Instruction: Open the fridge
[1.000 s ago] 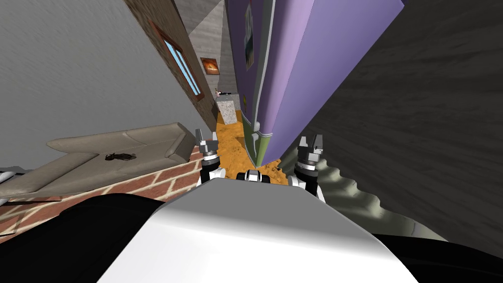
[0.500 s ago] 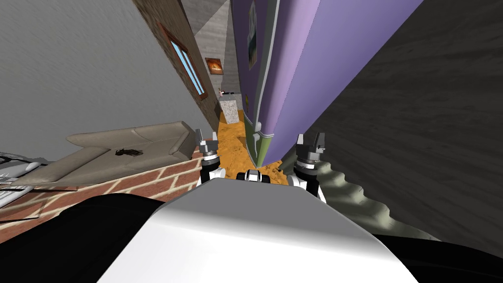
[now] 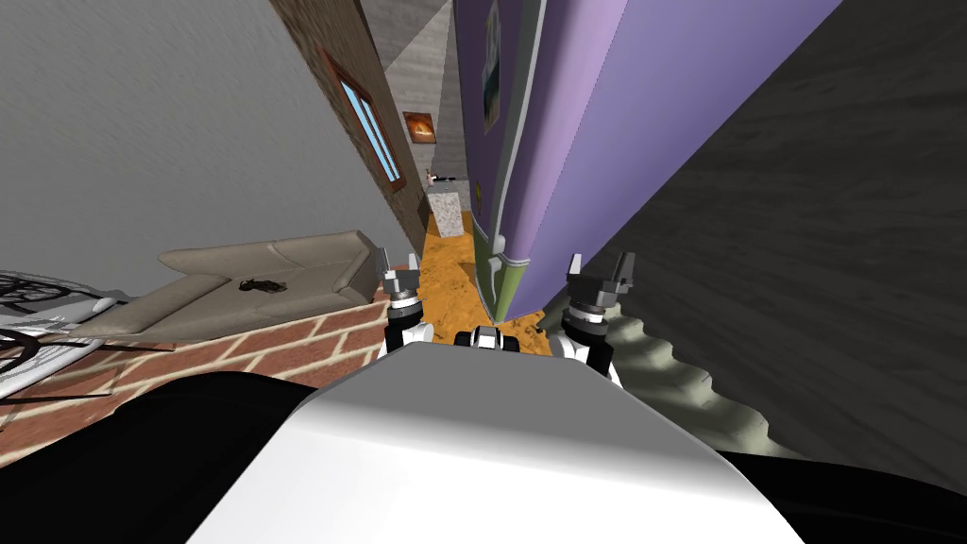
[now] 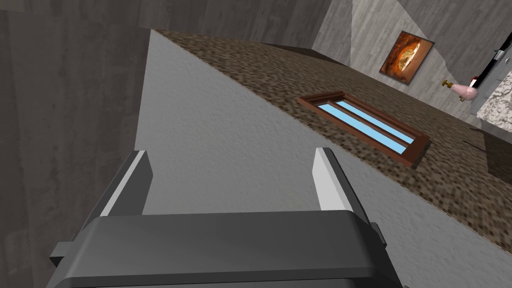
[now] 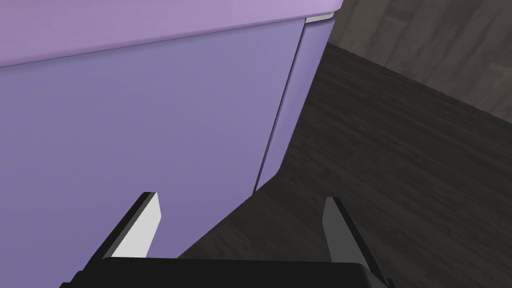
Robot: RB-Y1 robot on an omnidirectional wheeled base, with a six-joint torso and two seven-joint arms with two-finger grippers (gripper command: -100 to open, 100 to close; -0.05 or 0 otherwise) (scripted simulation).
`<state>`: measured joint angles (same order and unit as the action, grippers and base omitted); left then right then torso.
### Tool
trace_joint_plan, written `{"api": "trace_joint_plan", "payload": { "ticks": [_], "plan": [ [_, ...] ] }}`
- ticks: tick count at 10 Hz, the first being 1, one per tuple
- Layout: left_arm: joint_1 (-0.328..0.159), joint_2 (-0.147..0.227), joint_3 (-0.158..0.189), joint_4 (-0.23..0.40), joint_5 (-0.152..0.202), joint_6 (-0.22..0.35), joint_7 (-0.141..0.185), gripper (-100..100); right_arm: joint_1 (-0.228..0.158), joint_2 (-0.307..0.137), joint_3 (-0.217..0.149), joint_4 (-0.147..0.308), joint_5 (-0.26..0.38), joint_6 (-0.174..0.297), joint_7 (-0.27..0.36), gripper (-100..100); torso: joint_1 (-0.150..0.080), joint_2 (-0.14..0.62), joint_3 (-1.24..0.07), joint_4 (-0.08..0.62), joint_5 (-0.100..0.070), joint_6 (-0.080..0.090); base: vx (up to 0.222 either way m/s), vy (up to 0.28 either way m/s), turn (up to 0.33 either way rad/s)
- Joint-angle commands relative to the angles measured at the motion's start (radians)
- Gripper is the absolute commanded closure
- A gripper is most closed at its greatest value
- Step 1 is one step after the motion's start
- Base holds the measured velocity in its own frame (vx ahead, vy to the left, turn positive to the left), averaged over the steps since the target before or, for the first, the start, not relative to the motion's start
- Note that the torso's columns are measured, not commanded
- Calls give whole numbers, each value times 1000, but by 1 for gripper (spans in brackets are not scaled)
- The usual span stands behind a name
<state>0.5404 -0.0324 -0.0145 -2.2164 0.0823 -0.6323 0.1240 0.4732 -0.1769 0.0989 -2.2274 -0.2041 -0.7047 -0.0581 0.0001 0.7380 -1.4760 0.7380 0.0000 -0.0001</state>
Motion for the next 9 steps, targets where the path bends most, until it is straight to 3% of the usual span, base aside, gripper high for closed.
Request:
{"api": "trace_joint_plan", "payload": {
  "ticks": [1, 6, 9],
  "plan": [
    [0, 0, 0, 0, 0, 0, 0, 0, -17, -11, 33, -3, -70, -19, -21, -100, 0, 0, 0, 0, 0, 0, 12, -15, 85],
    [0, 0, 0, 0, 0, 0, 0, 0, -40, -19, 81, -9, -183, -45, -51, -100, 0, 0, 0, 0, 0, 0, 9, -16, 71],
    [0, 0, 0, 0, 0, 0, 0, 0, -65, -21, 131, -15, -274, -72, -82, -100, 0, 0, 0, 0, 0, 0, 11, -18, 89]
  ]
}}
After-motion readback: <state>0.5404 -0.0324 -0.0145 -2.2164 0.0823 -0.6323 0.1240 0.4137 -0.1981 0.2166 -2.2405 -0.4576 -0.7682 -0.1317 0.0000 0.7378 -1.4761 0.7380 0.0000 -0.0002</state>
